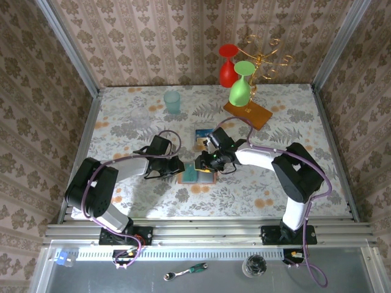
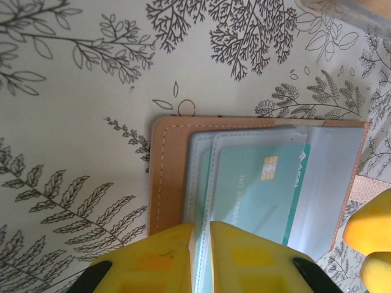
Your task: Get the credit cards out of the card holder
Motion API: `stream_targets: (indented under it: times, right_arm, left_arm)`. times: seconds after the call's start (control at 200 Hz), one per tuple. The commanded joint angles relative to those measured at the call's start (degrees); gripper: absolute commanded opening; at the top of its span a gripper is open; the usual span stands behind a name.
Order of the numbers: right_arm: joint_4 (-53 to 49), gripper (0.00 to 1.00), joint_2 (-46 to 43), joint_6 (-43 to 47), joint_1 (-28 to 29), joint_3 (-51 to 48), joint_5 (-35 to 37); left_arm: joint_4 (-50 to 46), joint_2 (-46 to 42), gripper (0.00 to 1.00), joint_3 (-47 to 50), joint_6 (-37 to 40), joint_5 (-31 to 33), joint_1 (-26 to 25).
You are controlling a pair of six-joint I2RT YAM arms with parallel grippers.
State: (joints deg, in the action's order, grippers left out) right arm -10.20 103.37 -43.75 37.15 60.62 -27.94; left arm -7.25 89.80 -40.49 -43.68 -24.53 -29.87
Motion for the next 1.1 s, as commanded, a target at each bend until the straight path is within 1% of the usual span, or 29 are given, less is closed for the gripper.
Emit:
stream_targets:
  times: [0.0, 0.16, 0.475, 0.65, 0.73, 0.905, 1.095]
  right_arm:
    - [1.2, 0.32, 0.7, -0.4, 0.5, 1.8, -1.9]
    - [1.6, 0.32, 1.2, -0.4, 0.6, 1.9, -1.5]
    - [1.2, 0.31, 3.4, -0.5, 0.9, 3.1, -1.9]
    - [1.0, 0.31, 4.4, -0.6, 1.0, 4.0, -2.1]
    - [0.8, 0.30, 4.9, -0.6, 1.1, 4.3, -2.1]
    - [-0.6, 0.29, 5.7, -0.3, 1.3, 5.2, -1.5]
    - [-1.2, 0.29, 6.4, -0.3, 1.2, 5.4, -1.2]
  left_arm:
    - [-0.4, 0.6, 0.16, 1.0, 0.9, 0.5, 0.1]
    - [-0.6, 0.7, 0.14, 0.2, 0.9, -0.1, 0.0]
    - [-1.1, -2.1, 0.13, -1.1, 1.3, -1.2, 0.2]
    - [-0.1, -2.3, 0.05, -0.5, 0.7, -2.1, 0.2]
    - [0.0, -2.4, 0.04, -0.3, 0.7, -2.3, 0.2]
    - [0.4, -1.0, 0.01, -0.5, 1.2, -4.0, 0.2]
    - [-2.8, 1.4, 0.00, -1.0, 2.2, -2.5, 0.3]
